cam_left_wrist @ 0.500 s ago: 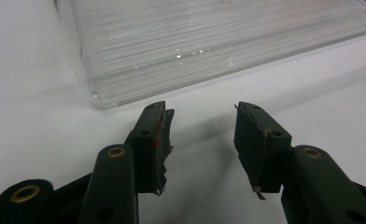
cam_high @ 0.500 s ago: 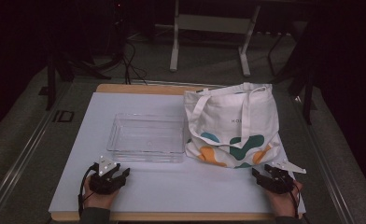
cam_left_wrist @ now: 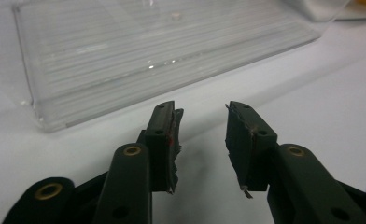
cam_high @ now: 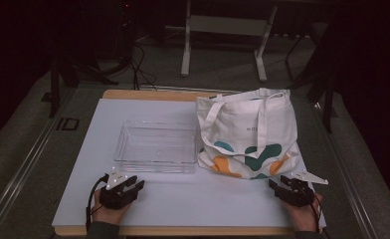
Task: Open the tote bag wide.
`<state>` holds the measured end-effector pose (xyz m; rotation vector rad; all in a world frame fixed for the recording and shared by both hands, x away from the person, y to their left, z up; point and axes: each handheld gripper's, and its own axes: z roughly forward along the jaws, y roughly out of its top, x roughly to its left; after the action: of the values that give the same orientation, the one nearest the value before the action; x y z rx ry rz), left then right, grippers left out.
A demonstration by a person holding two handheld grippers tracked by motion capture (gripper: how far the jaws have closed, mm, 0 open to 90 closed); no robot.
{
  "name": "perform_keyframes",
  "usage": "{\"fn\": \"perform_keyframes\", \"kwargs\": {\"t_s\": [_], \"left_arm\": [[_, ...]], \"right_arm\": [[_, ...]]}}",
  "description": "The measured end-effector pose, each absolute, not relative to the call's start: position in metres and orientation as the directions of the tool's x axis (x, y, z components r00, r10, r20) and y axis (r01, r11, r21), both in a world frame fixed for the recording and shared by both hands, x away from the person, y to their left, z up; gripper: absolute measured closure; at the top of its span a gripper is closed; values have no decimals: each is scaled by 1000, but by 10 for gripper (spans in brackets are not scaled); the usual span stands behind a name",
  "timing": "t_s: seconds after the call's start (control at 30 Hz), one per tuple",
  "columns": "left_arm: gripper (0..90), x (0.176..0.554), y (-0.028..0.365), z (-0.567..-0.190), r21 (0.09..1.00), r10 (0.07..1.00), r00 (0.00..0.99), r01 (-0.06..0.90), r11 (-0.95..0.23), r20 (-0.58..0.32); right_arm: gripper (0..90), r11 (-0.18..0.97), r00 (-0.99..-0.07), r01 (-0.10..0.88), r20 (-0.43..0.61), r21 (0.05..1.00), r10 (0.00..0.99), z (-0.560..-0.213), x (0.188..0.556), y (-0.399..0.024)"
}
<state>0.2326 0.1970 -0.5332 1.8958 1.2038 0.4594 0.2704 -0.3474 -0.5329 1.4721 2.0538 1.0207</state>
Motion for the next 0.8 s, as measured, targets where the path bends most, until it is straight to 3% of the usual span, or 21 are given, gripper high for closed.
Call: {"fn": "perform_keyframes", "kwargs": {"t_s": [0.4,0.8], "left_arm": [[649,231,185,-503,833,810,572,505,-225,-128],[607,243,175,-476,868,767,632,436,-238,-107]], "right_arm": [[584,225,-434,560,51,797,899,-497,254,-351],[572,200,-426,512,44,835,904,-457,262,-366]]}}
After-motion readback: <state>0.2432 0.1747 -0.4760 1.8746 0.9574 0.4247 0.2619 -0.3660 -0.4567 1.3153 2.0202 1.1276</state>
